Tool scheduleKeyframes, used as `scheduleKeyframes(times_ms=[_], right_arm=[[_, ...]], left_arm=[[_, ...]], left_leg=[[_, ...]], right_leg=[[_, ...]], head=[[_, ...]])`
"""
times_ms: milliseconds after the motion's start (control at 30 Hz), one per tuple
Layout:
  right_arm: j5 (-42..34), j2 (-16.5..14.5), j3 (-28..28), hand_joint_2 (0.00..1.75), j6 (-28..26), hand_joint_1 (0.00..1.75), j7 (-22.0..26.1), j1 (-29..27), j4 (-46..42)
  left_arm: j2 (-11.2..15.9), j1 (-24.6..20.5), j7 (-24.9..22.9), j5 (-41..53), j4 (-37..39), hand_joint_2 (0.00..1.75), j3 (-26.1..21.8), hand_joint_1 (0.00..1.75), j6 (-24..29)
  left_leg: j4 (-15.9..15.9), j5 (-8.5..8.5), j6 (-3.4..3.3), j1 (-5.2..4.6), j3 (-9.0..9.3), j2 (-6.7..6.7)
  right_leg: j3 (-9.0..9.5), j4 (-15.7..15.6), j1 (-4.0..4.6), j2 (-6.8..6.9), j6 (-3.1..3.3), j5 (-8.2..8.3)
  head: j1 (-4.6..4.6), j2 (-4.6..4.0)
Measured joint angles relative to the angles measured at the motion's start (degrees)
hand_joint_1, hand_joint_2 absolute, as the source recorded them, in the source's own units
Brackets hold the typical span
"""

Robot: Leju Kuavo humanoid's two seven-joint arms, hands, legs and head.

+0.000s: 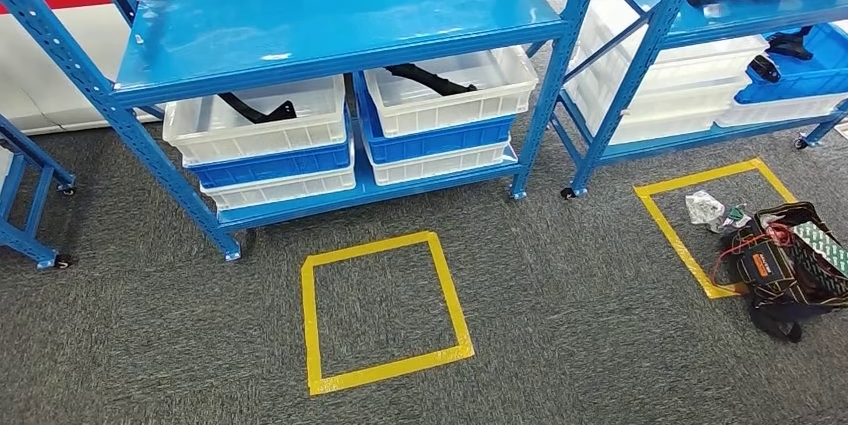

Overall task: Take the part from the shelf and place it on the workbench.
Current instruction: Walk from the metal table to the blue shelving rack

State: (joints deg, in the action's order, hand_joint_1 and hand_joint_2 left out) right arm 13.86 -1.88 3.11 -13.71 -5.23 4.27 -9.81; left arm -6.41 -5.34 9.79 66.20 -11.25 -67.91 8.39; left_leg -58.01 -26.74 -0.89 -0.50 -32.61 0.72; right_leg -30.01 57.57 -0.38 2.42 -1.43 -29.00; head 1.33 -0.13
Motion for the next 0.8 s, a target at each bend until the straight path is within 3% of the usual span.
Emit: scheduleKeyframes(times_ms=[67, 233, 400, 533, 667, 800], right_arm=[[-2.03, -0.06, 1.51, 0.00, -0.48, 0.00, 1.71, -0.04, -0.05], [-11.26, -0.22, 9.16, 0.00, -1.50, 0.00, 12.38, 0.23, -0.41], [-13.99, 0.31, 15.06, 0.00, -3.03, 0.00, 18.36, 1.11, -0.83], [-16.84, 0.56, 19.54, 0.00, -2.77, 0.00, 29.05, 2.20, -1.85], [-17.89, 0.27, 22.87, 0.00, 3.39, 0.00, 41.93, 4.21, -5.64], [-16.77, -1.94, 24.16, 0.00, 14.85, 0.00, 43.08, 4.85, -18.90]], left_arm=[[-0.02, 0.00, 0.00, -0.15, 0.01, 0.00, 0.00, 0.00, 0.05], [-0.19, 0.00, -0.04, -0.69, 0.01, 0.00, -0.22, 0.00, 0.48], [-0.30, 0.00, -0.15, -0.99, 0.02, 0.00, -0.40, 0.00, 0.91], [-0.40, 0.01, -0.60, -1.34, 0.02, 0.00, -0.63, 0.00, 1.43], [-0.52, 0.01, -1.42, -0.69, 0.02, 0.00, -0.79, 0.00, 1.46], [-0.58, 0.06, -1.92, -0.18, 0.02, 0.00, -0.79, 0.00, 1.48]], left_leg=[[-0.01, -0.01, -0.14, -0.09, -0.03, 0.00], [-0.06, 0.06, -0.42, -0.25, -0.16, 0.00], [-0.06, 0.11, -0.52, -0.25, -0.18, -0.01], [-0.06, 0.18, -0.61, -0.23, -0.19, -0.04], [-0.06, 0.24, -0.67, -0.19, -0.17, -0.03], [-0.06, 0.30, -0.71, -0.15, -0.16, -0.03]], right_leg=[[0.10, -0.13, -0.11, 0.00, -0.25, 0.09], [0.34, -0.21, -0.25, -0.01, -0.58, 0.30], [0.34, -0.22, -0.26, -0.01, -0.65, 0.34], [0.38, -0.20, -0.22, -0.01, -0.66, 0.35], [0.40, -0.18, -0.19, -0.02, -0.70, 0.39], [0.38, -0.17, -0.18, 0.00, -0.73, 0.42]], head=[[-0.01, 0.00], [-0.01, 0.00], [-0.02, 0.00], [-0.01, 0.00], [-0.02, 0.00], [0.01, 0.00]])
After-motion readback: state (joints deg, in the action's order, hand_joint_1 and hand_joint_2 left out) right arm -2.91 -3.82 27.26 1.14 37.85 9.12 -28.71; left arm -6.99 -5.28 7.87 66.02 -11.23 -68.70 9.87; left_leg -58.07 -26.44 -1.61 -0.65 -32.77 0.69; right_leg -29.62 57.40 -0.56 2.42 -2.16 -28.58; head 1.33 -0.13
